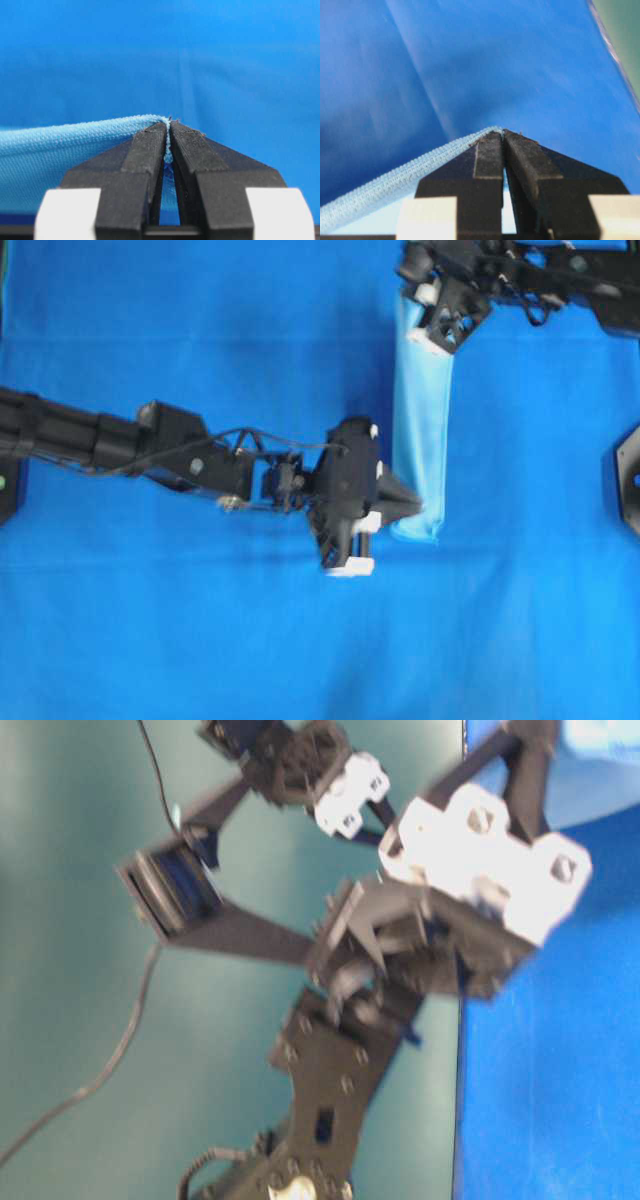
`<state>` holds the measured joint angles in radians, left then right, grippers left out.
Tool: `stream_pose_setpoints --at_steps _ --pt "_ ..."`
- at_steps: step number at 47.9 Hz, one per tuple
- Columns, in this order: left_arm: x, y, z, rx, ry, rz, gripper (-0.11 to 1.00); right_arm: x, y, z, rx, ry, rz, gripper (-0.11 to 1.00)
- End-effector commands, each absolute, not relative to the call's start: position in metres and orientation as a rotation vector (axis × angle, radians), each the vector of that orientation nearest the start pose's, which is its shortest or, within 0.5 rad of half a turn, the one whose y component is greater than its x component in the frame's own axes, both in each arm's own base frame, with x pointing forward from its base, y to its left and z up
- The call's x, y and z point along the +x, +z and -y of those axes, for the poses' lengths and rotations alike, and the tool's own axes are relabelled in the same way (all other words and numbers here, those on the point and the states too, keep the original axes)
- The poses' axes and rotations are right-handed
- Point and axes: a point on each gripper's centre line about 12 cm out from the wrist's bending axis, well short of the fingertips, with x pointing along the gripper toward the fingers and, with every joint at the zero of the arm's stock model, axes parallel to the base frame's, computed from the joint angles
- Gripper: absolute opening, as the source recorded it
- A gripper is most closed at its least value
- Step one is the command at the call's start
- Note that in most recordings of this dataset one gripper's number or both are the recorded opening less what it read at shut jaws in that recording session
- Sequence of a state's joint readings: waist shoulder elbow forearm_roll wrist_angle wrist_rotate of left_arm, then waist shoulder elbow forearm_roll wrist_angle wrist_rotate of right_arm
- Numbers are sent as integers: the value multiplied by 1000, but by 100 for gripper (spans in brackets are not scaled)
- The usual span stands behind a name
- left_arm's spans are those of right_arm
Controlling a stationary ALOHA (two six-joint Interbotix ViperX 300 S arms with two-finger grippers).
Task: Fold the light blue towel.
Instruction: 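Lay the strip down vertically and open both grippers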
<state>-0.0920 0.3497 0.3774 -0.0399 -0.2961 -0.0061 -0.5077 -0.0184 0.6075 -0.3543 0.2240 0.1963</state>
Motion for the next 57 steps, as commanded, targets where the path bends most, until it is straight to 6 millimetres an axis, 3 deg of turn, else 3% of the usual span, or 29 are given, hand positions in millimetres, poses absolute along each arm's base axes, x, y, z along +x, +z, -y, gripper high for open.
stream_pose_setpoints --at_steps 1,16,36,39,44,49,53,57 --pt "476 154 68 -33 -117 -410 2 352 191 204 12 -489 -772 2" --pt "440 133 68 -90 -109 -503 2 374 183 208 6 -470 -772 2" --pt "437 128 64 -87 -99 -534 3 379 174 202 0 -443 -763 3" --pt "438 129 64 -88 -99 -531 11 379 175 201 -3 -441 -764 6" --pt "436 129 63 -89 -97 -534 35 380 176 201 -7 -440 -760 36" --pt "433 130 62 -87 -97 -550 67 380 177 201 -11 -439 -756 62" --pt "427 136 62 -83 -98 -577 85 378 180 200 -14 -440 -750 60" --pt "419 146 62 -73 -101 -605 86 374 187 199 -17 -443 -738 56"
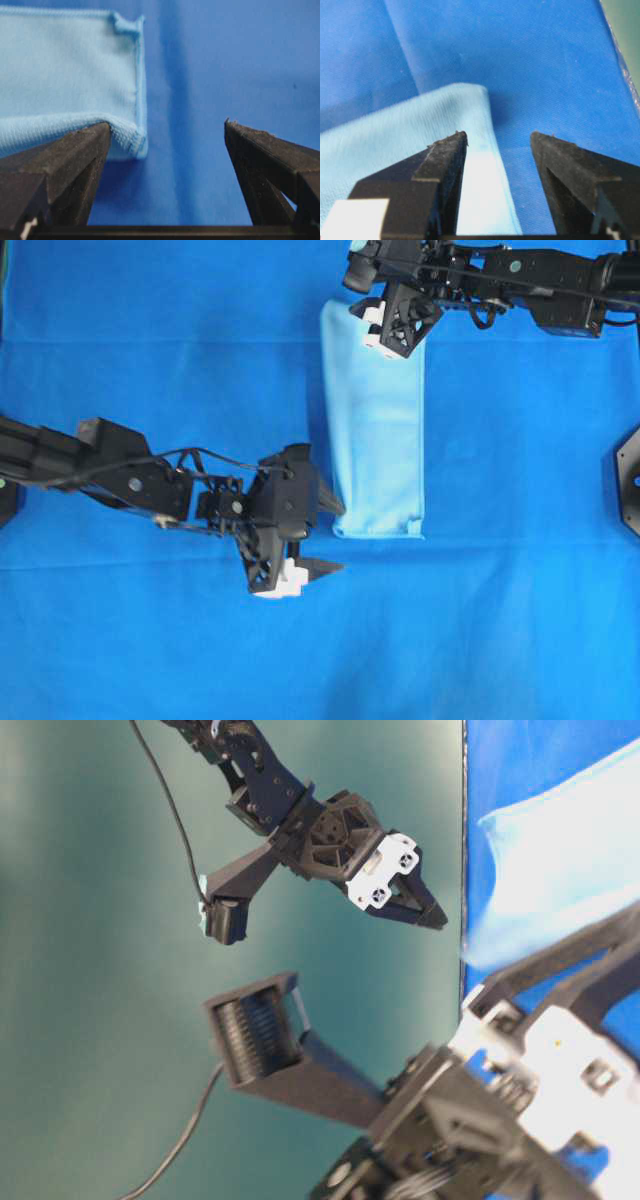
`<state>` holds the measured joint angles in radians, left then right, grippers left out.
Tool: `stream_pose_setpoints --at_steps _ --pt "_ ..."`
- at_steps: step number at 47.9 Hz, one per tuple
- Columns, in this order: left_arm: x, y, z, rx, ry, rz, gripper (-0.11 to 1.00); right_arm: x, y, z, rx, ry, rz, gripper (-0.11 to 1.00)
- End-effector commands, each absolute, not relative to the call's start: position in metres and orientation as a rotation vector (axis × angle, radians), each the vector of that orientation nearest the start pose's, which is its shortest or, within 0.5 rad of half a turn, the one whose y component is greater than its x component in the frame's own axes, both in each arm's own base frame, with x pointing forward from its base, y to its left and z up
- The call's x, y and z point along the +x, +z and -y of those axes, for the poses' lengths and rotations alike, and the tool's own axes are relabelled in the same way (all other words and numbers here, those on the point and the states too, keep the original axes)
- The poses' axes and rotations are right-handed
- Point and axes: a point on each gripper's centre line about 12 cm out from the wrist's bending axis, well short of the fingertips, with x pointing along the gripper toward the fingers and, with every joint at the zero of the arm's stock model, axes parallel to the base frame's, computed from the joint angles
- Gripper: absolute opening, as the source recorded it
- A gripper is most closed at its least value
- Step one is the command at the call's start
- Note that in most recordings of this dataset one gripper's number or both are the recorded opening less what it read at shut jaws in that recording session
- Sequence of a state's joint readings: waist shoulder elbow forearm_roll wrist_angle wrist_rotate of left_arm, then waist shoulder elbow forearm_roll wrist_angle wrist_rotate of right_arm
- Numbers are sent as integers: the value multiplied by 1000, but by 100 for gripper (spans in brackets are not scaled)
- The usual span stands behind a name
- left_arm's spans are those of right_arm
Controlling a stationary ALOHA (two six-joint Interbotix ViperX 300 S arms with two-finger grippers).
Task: Fold the light blue towel.
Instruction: 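Lay the strip down vertically and open both grippers, then retract both grippers away from the towel strip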
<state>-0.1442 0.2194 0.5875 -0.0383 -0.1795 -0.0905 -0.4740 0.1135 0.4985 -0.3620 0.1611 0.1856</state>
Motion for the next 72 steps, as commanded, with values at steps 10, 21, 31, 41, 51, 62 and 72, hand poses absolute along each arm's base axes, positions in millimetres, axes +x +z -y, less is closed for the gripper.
stream_pose_setpoints --at_steps 10,21,31,41,51,62,72 --pt "395 181 51 -71 -89 -622 83 357 207 190 -25 -448 -697 57" --pt "370 205 17 -85 -18 -543 83 321 228 167 -26 -445 -624 57" --pt "350 214 -15 -55 55 -402 83 279 241 137 -12 -417 -472 57" --pt "319 218 -38 -43 127 -320 83 245 248 104 19 -374 -343 57" --pt "295 219 -49 -47 175 -261 83 231 231 86 60 -327 -312 57" --pt "294 215 -49 -48 175 -266 83 234 227 87 67 -323 -324 57" --pt "297 217 -50 -48 175 -257 83 238 225 88 72 -323 -337 57"
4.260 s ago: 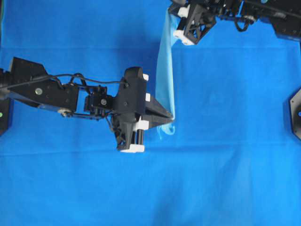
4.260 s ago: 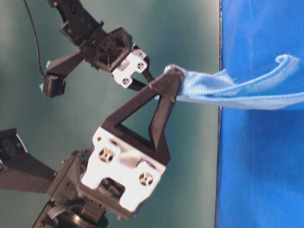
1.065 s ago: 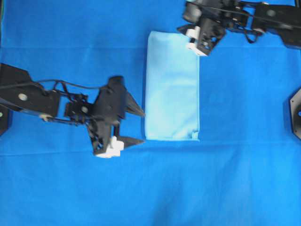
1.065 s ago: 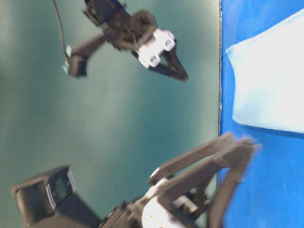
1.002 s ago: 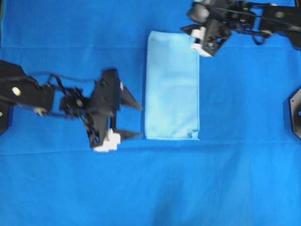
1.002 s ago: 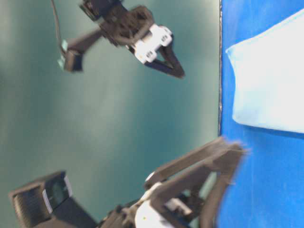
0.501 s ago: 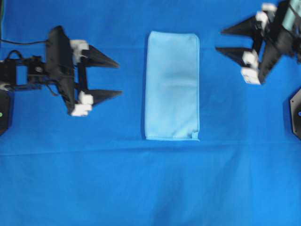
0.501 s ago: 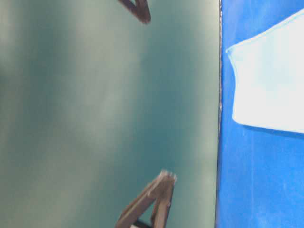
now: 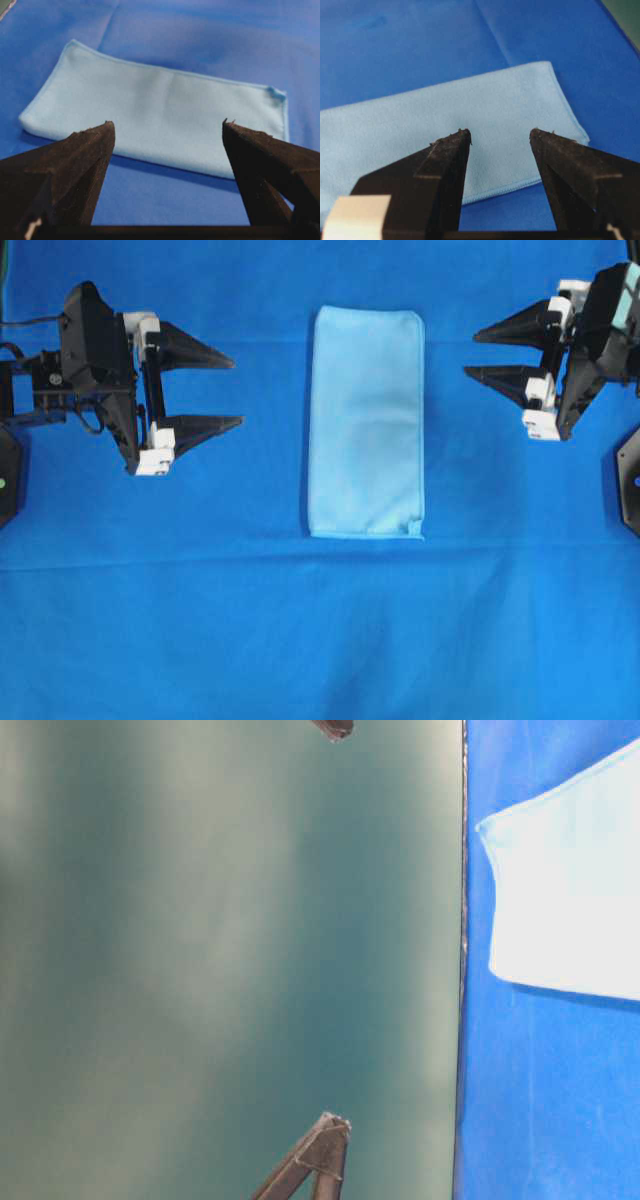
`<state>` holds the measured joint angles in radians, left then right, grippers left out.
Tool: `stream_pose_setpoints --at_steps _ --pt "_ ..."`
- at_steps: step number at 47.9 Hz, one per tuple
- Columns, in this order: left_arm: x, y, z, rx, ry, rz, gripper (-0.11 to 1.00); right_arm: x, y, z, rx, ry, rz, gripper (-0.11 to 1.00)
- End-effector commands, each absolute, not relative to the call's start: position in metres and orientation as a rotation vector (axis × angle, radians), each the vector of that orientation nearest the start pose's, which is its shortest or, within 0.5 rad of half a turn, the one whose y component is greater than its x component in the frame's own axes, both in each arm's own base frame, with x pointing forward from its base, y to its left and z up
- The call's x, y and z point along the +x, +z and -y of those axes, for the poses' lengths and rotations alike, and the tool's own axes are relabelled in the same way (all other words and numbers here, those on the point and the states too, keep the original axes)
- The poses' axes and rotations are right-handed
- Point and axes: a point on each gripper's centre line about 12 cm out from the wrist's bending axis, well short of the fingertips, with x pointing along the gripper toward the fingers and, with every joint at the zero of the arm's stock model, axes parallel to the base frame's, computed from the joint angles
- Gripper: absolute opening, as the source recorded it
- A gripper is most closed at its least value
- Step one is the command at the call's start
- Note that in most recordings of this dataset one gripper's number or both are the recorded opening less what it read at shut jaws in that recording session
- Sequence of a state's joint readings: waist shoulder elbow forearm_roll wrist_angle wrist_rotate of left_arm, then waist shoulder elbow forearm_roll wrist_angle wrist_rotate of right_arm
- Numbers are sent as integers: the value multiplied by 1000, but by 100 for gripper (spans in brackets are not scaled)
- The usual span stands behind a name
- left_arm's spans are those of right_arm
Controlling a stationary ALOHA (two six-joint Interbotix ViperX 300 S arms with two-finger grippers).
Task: Fold the light blue towel.
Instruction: 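Retract both grippers away from the towel strip, then move both grippers to the strip's top corners and grasp them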
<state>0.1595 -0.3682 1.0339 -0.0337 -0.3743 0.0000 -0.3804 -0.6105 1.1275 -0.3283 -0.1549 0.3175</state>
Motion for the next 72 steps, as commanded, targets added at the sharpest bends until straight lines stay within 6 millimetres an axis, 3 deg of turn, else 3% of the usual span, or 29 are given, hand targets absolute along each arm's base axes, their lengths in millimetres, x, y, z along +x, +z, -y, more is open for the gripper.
stream_pose_setpoints --at_steps 1,10,21,35,52,60,66,72 --pt "298 218 -50 -47 175 -252 83 238 225 88 72 -324 -337 57" --pt "317 223 -60 -39 195 -226 82 248 223 105 67 -362 -366 57" --pt "351 209 -99 -11 279 -274 82 268 201 153 74 -461 -490 57" --pt "388 163 -154 -25 375 -370 82 288 157 197 104 -513 -644 57" --pt "405 96 -195 -63 438 -484 82 297 110 215 153 -521 -757 57" --pt "405 84 -203 -72 452 -505 80 297 99 216 172 -524 -780 57" --pt "405 82 -204 -74 455 -511 71 295 95 215 179 -523 -792 53" --pt "404 77 -204 -78 453 -526 45 295 93 212 175 -514 -796 36"
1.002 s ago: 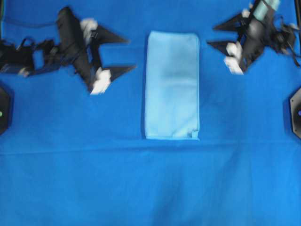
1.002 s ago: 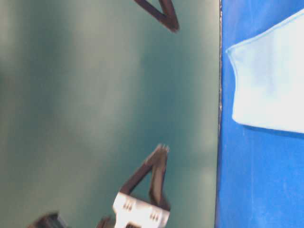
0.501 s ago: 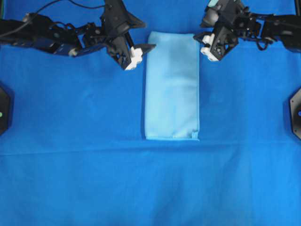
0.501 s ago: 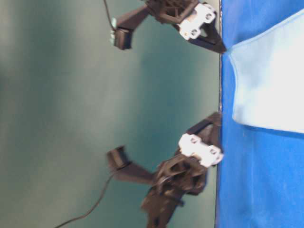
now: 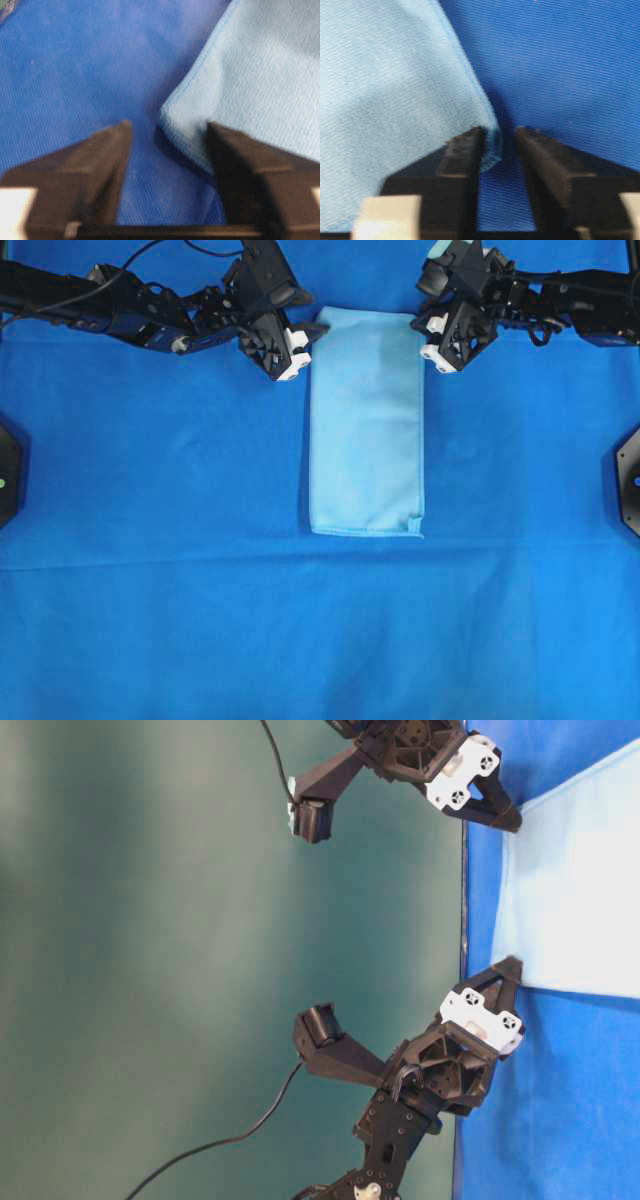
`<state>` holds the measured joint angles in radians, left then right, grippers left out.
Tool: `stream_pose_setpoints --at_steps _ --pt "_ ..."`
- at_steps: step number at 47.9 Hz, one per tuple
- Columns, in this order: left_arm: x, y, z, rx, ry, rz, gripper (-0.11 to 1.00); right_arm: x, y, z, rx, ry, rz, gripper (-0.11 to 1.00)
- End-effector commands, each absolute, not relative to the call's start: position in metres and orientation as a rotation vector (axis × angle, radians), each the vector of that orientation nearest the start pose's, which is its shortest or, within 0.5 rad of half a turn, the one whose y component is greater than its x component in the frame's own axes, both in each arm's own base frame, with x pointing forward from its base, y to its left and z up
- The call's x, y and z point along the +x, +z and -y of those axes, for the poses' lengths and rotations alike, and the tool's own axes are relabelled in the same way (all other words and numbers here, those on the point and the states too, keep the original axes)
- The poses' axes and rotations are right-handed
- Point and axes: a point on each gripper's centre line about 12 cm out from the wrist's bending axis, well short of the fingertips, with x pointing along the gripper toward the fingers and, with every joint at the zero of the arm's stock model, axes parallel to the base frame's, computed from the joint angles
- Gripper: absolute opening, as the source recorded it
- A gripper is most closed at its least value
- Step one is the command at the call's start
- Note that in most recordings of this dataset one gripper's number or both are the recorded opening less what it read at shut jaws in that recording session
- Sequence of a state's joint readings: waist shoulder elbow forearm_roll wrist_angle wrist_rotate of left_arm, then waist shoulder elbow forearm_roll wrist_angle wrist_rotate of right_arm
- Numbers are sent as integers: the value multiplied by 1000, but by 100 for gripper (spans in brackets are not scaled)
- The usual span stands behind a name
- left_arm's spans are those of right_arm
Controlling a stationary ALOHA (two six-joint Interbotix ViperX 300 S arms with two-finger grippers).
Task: Fold the light blue towel.
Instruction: 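Move both grippers to the strip's top corners and grasp them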
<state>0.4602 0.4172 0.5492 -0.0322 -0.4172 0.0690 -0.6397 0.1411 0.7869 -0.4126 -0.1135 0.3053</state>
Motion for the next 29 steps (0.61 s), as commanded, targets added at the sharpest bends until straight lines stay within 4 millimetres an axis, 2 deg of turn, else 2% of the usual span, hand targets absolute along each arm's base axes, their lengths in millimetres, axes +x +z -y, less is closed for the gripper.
stream_pose_setpoints --at_steps 1,6,10,22,29 --pt "404 76 -203 -78 453 -529 40 295 93 212 175 -513 -794 31" --pt "406 72 -202 -81 448 -538 15 297 94 210 163 -500 -786 7" --pt "408 73 -201 -77 444 -535 2 299 95 208 159 -493 -778 4" --pt "409 76 -199 -75 441 -529 2 301 98 209 156 -493 -768 4" --pt "408 98 -199 -64 442 -493 2 300 113 210 141 -504 -741 4"
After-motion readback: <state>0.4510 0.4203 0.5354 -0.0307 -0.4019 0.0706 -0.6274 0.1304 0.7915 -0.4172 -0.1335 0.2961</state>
